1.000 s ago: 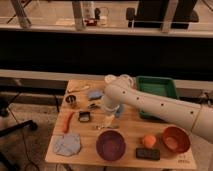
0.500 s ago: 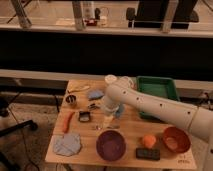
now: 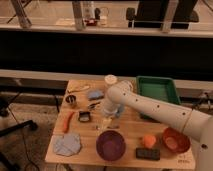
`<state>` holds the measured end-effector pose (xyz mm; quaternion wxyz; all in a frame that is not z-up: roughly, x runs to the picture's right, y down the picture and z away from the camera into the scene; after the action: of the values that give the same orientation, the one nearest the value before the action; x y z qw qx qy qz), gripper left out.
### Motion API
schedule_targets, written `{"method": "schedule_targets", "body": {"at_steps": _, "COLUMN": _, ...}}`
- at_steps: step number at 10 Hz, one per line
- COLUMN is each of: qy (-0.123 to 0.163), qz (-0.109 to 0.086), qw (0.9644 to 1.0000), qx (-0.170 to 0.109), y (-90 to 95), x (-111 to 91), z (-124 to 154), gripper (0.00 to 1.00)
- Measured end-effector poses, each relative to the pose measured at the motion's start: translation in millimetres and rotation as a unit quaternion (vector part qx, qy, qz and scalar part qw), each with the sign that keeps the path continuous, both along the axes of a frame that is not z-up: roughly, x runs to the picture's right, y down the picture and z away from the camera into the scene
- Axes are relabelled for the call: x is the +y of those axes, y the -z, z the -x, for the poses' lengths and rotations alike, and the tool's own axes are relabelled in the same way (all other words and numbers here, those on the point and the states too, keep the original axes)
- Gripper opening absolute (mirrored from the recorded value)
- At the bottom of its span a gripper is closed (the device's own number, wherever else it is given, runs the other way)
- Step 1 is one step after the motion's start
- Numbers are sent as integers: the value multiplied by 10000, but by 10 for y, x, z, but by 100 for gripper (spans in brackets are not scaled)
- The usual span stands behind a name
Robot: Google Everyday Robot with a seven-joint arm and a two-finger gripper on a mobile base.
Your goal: Place fork in metal cup
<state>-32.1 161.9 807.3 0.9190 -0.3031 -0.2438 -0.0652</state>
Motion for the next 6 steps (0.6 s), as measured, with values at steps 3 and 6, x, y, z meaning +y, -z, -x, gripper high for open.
{"method": "schedule_targets", "body": {"at_steps": 3, "qy": -2, "qz": 44, "qw": 9999, "qx": -108, "y": -58, "x": 31, "z": 130, "gripper": 80}}
{"method": "schedule_targets", "body": {"at_steps": 6, "qy": 13, "qz": 105, "qw": 9999, "qx": -109, "y": -153, "x": 78, "z": 199, "gripper": 80}}
